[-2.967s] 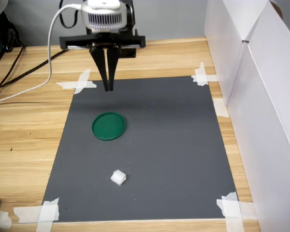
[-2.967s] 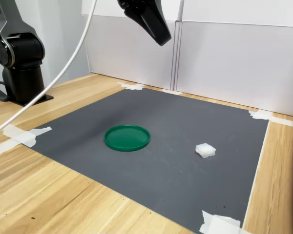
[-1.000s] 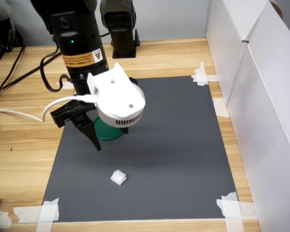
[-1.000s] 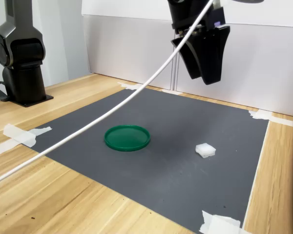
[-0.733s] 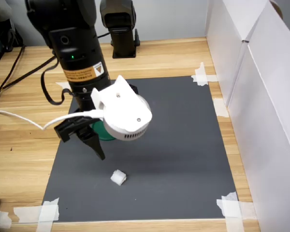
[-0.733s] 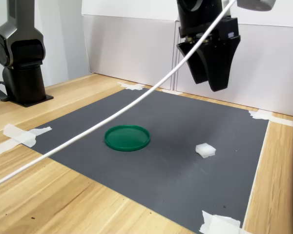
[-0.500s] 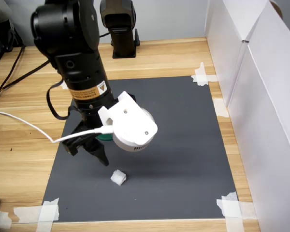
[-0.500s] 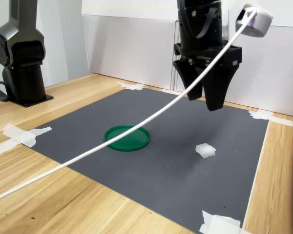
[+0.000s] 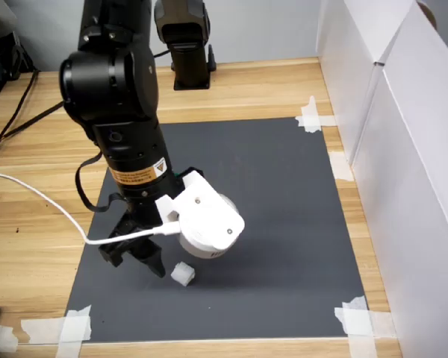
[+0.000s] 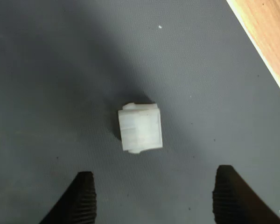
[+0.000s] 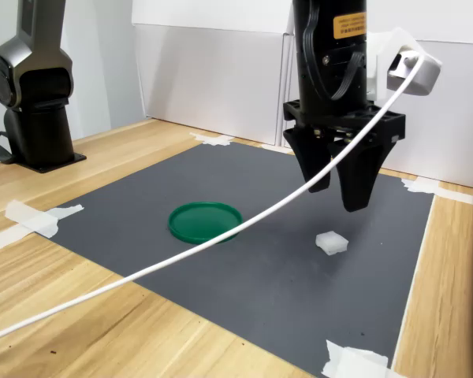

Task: Grasp a white terminal and put it in the green lid.

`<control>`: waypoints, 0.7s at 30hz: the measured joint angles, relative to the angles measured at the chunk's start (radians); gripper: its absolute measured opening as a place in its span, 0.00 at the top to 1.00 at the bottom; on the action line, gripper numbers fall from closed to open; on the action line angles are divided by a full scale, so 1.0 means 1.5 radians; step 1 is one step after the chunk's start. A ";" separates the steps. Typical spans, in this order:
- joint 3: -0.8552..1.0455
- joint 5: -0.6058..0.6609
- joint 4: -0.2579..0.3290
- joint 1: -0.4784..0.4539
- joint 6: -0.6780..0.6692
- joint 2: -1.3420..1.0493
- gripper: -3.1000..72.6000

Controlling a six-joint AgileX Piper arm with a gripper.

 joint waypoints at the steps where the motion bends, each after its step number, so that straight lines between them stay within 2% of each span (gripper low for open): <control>1: 0.000 0.000 0.000 0.001 0.000 0.004 0.14; 14: -0.030 0.030 -0.008 0.024 0.033 0.041 0.14; 21: -0.030 0.022 -0.034 0.024 0.042 0.068 0.14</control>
